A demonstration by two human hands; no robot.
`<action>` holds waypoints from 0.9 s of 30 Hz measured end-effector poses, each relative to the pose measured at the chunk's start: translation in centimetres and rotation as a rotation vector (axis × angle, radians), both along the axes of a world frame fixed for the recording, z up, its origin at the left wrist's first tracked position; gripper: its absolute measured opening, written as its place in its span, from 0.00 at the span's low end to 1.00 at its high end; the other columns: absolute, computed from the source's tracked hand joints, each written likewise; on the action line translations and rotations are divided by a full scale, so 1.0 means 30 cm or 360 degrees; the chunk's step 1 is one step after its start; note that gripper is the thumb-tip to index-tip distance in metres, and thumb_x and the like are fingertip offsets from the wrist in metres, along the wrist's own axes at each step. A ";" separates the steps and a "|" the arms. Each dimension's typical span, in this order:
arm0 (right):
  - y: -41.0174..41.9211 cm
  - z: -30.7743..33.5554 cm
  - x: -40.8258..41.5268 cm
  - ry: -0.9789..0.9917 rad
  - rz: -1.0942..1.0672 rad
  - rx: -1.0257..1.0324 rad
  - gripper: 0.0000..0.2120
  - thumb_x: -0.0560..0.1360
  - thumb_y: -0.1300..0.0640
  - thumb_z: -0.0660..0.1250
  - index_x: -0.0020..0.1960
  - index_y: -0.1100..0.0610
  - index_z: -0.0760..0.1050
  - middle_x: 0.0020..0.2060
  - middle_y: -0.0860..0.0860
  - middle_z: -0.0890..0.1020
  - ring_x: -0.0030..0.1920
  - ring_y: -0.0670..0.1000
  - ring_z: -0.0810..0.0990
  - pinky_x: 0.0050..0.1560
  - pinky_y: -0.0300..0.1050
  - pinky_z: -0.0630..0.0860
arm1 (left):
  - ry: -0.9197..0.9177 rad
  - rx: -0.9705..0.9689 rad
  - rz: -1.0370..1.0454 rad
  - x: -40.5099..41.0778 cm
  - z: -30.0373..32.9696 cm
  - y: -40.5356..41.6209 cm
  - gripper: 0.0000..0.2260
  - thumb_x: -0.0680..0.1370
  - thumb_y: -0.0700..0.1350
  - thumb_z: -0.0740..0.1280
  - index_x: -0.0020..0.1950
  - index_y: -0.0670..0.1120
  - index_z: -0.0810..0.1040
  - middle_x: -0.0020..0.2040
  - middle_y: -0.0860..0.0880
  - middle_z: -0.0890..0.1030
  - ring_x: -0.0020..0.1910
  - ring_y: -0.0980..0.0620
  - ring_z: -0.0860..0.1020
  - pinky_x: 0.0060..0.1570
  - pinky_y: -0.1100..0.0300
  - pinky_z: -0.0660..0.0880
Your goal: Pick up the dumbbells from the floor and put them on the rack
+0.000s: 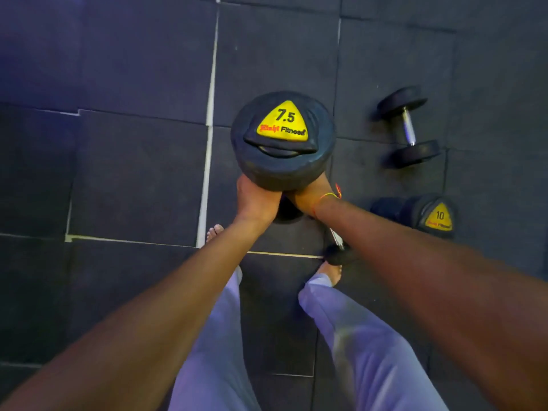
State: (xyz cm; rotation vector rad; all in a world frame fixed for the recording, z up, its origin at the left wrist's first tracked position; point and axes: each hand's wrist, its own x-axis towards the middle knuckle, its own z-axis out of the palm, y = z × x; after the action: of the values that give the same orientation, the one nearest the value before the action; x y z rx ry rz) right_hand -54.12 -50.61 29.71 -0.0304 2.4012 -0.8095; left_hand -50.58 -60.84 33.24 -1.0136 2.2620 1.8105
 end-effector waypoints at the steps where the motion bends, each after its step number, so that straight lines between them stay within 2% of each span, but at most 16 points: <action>1: -0.037 0.089 0.000 0.0042 0.0018 -0.0067 0.21 0.78 0.57 0.63 0.70 0.56 0.69 0.68 0.54 0.74 0.69 0.52 0.70 0.67 0.35 0.59 | 0.0001 0.0057 0.0054 0.014 0.057 -0.033 0.07 0.74 0.37 0.71 0.48 0.47 0.77 0.45 0.51 0.80 0.46 0.59 0.74 0.38 0.71 0.72; 3: -0.128 0.254 -0.001 0.0114 0.0215 -0.0143 0.22 0.78 0.58 0.64 0.71 0.56 0.69 0.69 0.54 0.73 0.70 0.52 0.69 0.69 0.36 0.59 | 0.0054 0.0087 0.0148 0.053 0.189 -0.112 0.08 0.74 0.37 0.71 0.48 0.48 0.77 0.44 0.52 0.80 0.46 0.59 0.74 0.39 0.68 0.72; 6: -0.292 0.490 0.033 0.0233 0.0685 -0.0092 0.22 0.79 0.59 0.62 0.72 0.58 0.68 0.71 0.55 0.71 0.72 0.54 0.66 0.70 0.37 0.54 | 0.0126 0.0171 0.0399 0.137 0.384 -0.254 0.07 0.73 0.39 0.72 0.43 0.50 0.76 0.39 0.54 0.78 0.43 0.57 0.73 0.35 0.73 0.71; 8: -0.425 0.615 0.059 0.0255 0.0918 -0.0058 0.20 0.78 0.59 0.63 0.69 0.58 0.72 0.69 0.56 0.73 0.70 0.56 0.68 0.70 0.41 0.58 | 0.0167 0.0155 0.0545 0.187 0.510 -0.372 0.06 0.70 0.44 0.72 0.40 0.51 0.76 0.38 0.53 0.78 0.42 0.56 0.73 0.34 0.73 0.70; 10: -0.569 0.708 0.065 0.0221 0.1075 -0.0008 0.17 0.75 0.58 0.65 0.63 0.58 0.77 0.62 0.57 0.79 0.64 0.58 0.75 0.66 0.48 0.68 | 0.0155 0.0168 0.0659 0.232 0.615 -0.501 0.08 0.70 0.42 0.74 0.41 0.50 0.76 0.40 0.51 0.79 0.41 0.58 0.73 0.32 0.75 0.69; 12: -0.725 0.812 0.076 0.0047 0.1129 0.0038 0.09 0.72 0.57 0.67 0.50 0.58 0.78 0.47 0.54 0.82 0.50 0.56 0.79 0.55 0.51 0.75 | 0.0293 0.0269 0.0725 0.267 0.711 -0.643 0.08 0.69 0.39 0.75 0.38 0.51 0.79 0.36 0.56 0.81 0.36 0.64 0.74 0.34 0.75 0.71; 13: -0.809 0.871 0.081 -0.0007 0.1174 0.0022 0.04 0.70 0.58 0.68 0.44 0.57 0.76 0.39 0.51 0.79 0.44 0.53 0.78 0.50 0.50 0.76 | 0.0354 0.0274 0.0750 0.279 0.757 -0.722 0.08 0.69 0.39 0.75 0.37 0.52 0.80 0.34 0.58 0.82 0.34 0.66 0.76 0.37 0.72 0.73; 15: -0.974 0.975 0.095 -0.0035 0.1191 -0.0076 0.07 0.66 0.62 0.68 0.38 0.55 0.71 0.31 0.47 0.72 0.37 0.51 0.74 0.42 0.47 0.73 | 0.0413 0.0230 0.0800 0.290 0.840 -0.890 0.08 0.71 0.39 0.75 0.39 0.52 0.80 0.35 0.59 0.82 0.37 0.63 0.78 0.43 0.65 0.76; 18: -1.232 1.134 0.100 -0.0096 0.1248 -0.0117 0.11 0.65 0.63 0.69 0.39 0.51 0.69 0.32 0.47 0.76 0.34 0.48 0.76 0.35 0.41 0.71 | 0.0462 0.0289 0.0940 0.284 0.952 -1.162 0.05 0.76 0.37 0.71 0.45 0.48 0.80 0.39 0.54 0.82 0.38 0.63 0.78 0.45 0.64 0.76; 19: -1.315 1.178 0.098 -0.0109 0.1301 -0.0136 0.10 0.65 0.62 0.69 0.40 0.51 0.70 0.32 0.49 0.78 0.34 0.49 0.78 0.34 0.40 0.72 | 0.0443 0.0294 0.0980 0.284 0.979 -1.252 0.05 0.77 0.38 0.71 0.44 0.48 0.81 0.39 0.53 0.82 0.40 0.61 0.78 0.47 0.60 0.77; 20: -1.398 1.209 0.095 -0.0103 0.1349 -0.0143 0.09 0.65 0.61 0.69 0.42 0.53 0.72 0.33 0.51 0.80 0.35 0.50 0.80 0.33 0.40 0.73 | 0.0418 0.0312 0.1027 0.284 1.006 -1.338 0.04 0.77 0.40 0.70 0.44 0.47 0.81 0.40 0.52 0.82 0.41 0.57 0.78 0.48 0.57 0.77; 22: -1.574 1.255 0.080 -0.0046 0.1429 -0.0152 0.11 0.66 0.59 0.70 0.47 0.57 0.75 0.37 0.53 0.81 0.37 0.51 0.80 0.32 0.41 0.73 | 0.0410 0.0403 0.1154 0.281 1.044 -1.513 0.02 0.78 0.40 0.70 0.48 0.44 0.82 0.43 0.49 0.82 0.43 0.54 0.79 0.46 0.59 0.79; 24: -1.746 1.283 0.053 0.0004 0.1503 -0.0159 0.13 0.66 0.57 0.71 0.49 0.58 0.75 0.40 0.54 0.81 0.38 0.51 0.80 0.33 0.42 0.74 | 0.0417 0.0470 0.1279 0.265 1.073 -1.682 0.06 0.78 0.40 0.70 0.53 0.41 0.81 0.47 0.46 0.83 0.45 0.52 0.81 0.43 0.60 0.80; 27: -2.006 1.301 0.007 0.0021 0.1602 -0.0210 0.14 0.67 0.57 0.71 0.51 0.59 0.75 0.42 0.55 0.81 0.41 0.52 0.81 0.40 0.47 0.80 | 0.0444 0.0519 0.1376 0.231 1.090 -1.924 0.10 0.77 0.40 0.70 0.58 0.39 0.80 0.50 0.44 0.83 0.47 0.49 0.82 0.45 0.57 0.80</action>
State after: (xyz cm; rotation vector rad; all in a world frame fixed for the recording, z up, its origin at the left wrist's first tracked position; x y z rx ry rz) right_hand -53.90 -110.80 68.73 -1.1794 1.9396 -0.4535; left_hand -43.65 -118.55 65.95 -1.9519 1.6243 2.6472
